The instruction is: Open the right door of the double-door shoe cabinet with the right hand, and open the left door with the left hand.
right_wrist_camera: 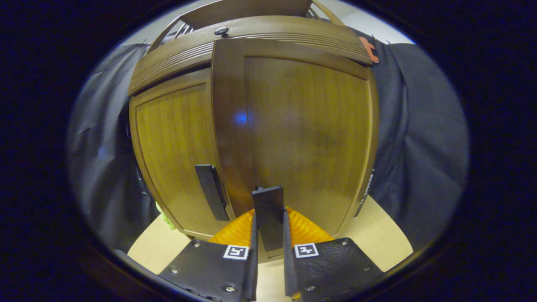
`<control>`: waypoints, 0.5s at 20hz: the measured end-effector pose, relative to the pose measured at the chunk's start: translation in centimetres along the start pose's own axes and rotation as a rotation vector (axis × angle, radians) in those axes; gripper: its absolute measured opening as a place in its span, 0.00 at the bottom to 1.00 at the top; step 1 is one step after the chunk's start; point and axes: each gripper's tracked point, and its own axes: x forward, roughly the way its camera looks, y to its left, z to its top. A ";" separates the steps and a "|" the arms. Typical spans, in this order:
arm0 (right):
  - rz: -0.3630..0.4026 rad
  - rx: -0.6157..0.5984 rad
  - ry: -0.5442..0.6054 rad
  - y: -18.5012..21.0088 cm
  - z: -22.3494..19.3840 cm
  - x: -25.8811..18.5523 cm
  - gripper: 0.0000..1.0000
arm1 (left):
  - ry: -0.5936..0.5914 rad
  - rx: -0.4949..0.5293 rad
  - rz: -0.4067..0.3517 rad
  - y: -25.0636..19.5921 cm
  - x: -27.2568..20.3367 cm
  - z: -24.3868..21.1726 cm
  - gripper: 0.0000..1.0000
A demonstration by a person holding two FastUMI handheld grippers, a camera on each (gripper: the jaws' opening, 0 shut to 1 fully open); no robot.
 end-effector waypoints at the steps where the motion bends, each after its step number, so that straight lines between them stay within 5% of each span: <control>1: -0.003 -0.001 0.000 0.0 -0.1 -0.2 0.25 | 0.004 -0.004 -0.018 -0.6 0.0 -0.2 0.96; 2: -0.008 0.002 0.000 -0.1 -0.1 -0.1 0.30 | 0.009 -0.008 -0.037 -1.2 0.1 -0.3 0.96; 10: -0.039 0.057 0.017 -0.3 0.4 -0.9 0.20 | 0.017 -0.019 -0.164 -5.5 0.1 -0.8 0.96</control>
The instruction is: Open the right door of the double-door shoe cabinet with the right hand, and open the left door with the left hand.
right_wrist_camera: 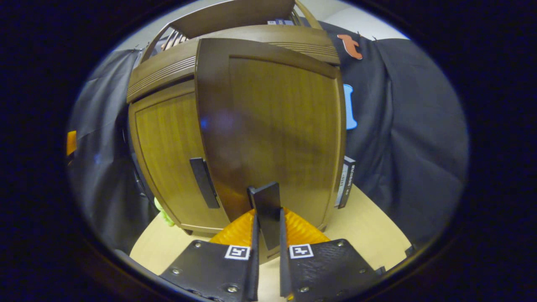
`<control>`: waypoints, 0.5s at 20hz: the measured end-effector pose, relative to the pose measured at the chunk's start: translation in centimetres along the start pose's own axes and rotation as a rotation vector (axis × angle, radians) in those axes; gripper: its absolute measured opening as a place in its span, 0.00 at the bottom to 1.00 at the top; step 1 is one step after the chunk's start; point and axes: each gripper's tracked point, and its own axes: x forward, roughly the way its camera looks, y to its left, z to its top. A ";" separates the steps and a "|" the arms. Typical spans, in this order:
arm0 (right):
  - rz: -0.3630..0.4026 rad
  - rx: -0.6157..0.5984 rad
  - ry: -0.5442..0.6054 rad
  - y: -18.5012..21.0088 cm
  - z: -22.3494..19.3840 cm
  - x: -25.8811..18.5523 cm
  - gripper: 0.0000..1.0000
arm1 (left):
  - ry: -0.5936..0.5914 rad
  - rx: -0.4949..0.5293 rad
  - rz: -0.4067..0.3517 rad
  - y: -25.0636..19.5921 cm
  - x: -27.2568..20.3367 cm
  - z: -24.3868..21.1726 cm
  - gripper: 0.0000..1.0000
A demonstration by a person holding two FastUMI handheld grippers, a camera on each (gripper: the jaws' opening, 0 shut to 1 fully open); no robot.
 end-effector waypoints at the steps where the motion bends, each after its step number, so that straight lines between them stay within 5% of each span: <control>1: 0.000 0.009 0.011 -0.1 0.1 0.0 0.20 | -0.002 0.001 -0.012 -0.4 0.1 -0.1 0.96; 10: -0.073 0.065 0.025 -0.9 1.1 -0.8 0.19 | 0.029 -0.015 -0.116 -4.4 0.1 -1.2 0.96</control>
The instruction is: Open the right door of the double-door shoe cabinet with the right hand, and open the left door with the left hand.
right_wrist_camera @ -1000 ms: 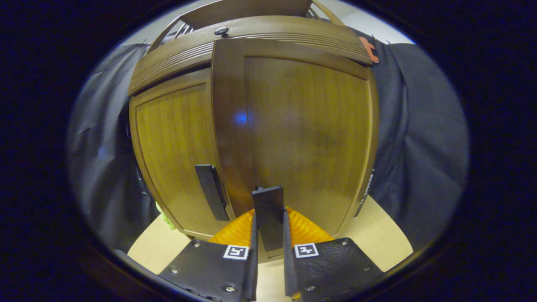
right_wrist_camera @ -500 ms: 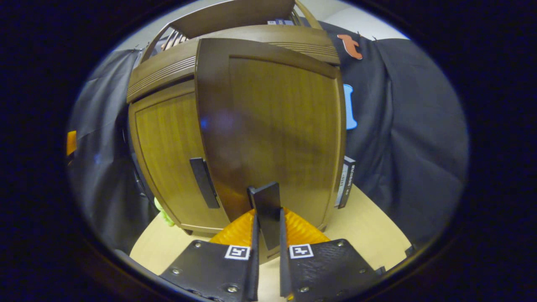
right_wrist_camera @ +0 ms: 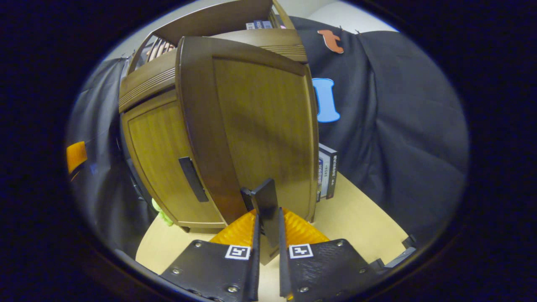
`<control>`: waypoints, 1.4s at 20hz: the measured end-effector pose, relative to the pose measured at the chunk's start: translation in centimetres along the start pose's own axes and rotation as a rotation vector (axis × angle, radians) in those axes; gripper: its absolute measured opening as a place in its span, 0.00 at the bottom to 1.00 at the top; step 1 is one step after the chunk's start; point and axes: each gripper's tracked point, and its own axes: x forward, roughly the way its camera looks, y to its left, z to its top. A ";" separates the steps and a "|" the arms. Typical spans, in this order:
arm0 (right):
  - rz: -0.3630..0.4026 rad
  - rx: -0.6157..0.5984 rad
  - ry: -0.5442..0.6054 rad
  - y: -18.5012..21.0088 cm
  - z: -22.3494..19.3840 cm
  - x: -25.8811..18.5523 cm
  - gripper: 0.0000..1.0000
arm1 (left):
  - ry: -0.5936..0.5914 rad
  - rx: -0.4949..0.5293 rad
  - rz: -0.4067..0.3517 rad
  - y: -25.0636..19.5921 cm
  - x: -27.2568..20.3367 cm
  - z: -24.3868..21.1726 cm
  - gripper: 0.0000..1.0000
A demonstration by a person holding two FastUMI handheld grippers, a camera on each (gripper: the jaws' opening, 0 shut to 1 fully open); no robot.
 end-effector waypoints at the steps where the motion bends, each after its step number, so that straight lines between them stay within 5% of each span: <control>1: -0.010 0.006 -0.001 -0.2 0.3 0.1 0.19 | 0.002 -0.002 -0.006 -0.3 0.0 -0.1 0.96; 16: -0.223 0.043 -0.008 -5.6 0.8 -1.0 0.17 | 0.023 -0.026 -0.103 -3.6 1.7 -1.3 0.96; 19: -0.203 0.064 -0.015 -7.6 0.9 -0.6 0.08 | 0.032 -0.023 -0.121 -4.2 2.3 -1.7 0.96; 28: -0.150 0.023 -0.014 -9.2 1.6 -0.9 0.09 | 0.062 -0.019 -0.158 -5.6 4.4 -2.9 0.96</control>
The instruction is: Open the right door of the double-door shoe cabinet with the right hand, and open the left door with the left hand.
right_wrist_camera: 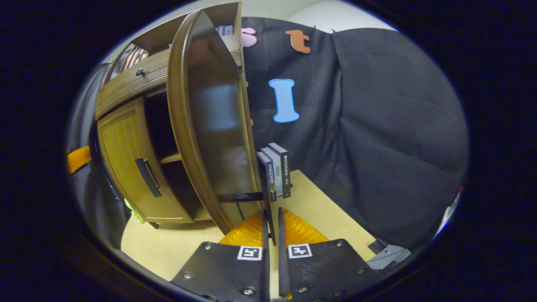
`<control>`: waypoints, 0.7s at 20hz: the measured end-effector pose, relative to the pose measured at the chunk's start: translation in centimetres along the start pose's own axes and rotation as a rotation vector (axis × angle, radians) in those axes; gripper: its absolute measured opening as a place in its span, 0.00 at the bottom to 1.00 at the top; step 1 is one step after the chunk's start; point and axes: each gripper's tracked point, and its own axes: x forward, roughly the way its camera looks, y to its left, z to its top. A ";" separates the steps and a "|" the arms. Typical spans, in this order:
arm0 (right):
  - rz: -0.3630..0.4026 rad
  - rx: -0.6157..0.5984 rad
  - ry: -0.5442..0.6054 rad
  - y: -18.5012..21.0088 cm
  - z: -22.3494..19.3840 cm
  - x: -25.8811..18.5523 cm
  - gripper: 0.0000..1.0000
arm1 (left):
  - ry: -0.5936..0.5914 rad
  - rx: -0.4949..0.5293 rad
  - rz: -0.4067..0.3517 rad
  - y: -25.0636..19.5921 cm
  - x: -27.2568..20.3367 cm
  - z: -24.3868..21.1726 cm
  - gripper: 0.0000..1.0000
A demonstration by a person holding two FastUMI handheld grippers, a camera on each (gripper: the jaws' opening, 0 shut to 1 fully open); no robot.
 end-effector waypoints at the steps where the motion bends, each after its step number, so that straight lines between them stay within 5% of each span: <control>1: -0.002 0.000 -0.002 -0.4 0.2 -0.1 0.09 | 0.006 0.004 -0.003 -0.1 0.4 -0.3 0.92; 14: -0.217 0.059 -0.086 -8.5 2.3 -2.3 0.09 | 0.093 0.041 -0.013 0.2 8.2 -5.7 0.96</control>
